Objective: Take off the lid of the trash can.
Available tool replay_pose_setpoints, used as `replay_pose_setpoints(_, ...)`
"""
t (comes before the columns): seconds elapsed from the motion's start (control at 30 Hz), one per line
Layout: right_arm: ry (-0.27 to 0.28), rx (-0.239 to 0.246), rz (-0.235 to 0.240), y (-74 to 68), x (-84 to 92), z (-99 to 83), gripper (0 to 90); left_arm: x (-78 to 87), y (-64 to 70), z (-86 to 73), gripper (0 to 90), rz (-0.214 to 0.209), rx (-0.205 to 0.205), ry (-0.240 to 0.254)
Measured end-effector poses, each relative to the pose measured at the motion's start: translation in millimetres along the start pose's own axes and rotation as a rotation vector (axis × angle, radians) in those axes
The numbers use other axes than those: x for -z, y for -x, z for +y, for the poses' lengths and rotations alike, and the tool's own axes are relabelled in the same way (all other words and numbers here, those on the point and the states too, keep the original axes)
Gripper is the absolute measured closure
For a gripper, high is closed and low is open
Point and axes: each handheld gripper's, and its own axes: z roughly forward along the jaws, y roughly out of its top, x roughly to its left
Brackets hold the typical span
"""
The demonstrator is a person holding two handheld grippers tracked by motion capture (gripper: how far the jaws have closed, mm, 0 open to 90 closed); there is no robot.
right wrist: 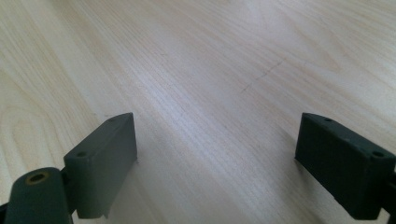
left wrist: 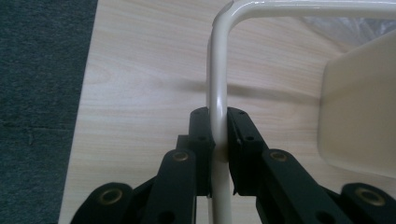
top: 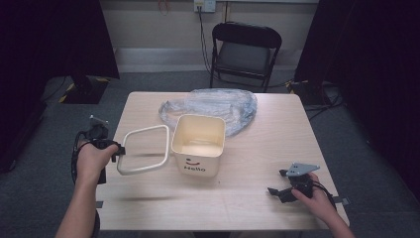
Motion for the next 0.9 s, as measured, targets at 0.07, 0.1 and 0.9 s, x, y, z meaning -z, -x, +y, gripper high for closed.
replay_pose_setpoints(0.07,0.000,0.000,0.000,0.0,0.0,0.0,11.7,-3.2,-1.5,-2.4,81.1,0.002,0.005,0.002)
replay_pose_setpoints(0.1,0.000,0.000,0.000,0.0,0.0,0.0,11.7,-5.2,-2.1,-3.7,81.1,0.002,-0.001,-0.007)
replay_pose_setpoints(0.9,0.000,0.000,0.000,0.0,0.0,0.0,11.7,-48.8,-7.5,-21.0,77.5,0.036,-0.006,-0.052)
